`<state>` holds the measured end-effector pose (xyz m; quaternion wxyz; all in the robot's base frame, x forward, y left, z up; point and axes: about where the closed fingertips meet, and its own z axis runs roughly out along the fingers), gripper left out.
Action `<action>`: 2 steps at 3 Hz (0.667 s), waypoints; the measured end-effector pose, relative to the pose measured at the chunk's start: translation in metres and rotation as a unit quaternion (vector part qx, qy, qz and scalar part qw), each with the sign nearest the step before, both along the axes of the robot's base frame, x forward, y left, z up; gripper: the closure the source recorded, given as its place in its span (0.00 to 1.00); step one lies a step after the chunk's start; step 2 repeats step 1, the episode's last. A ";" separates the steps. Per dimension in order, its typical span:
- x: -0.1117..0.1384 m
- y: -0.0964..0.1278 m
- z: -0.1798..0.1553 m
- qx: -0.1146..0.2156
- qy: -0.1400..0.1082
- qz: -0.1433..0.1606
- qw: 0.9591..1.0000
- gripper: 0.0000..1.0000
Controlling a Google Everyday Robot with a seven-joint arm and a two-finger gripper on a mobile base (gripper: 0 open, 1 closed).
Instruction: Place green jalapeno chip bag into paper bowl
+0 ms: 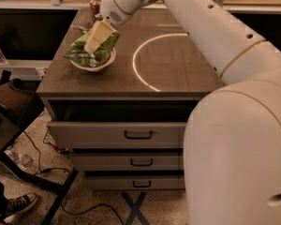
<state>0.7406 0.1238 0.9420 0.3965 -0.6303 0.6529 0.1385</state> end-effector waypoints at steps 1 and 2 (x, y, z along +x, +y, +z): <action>0.000 0.000 0.000 0.000 0.000 0.000 1.000 0.00; 0.000 0.000 0.000 0.000 0.000 0.000 1.000 0.00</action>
Offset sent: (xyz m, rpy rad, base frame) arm 0.0000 0.0000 0.0000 0.0000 0.0000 0.0000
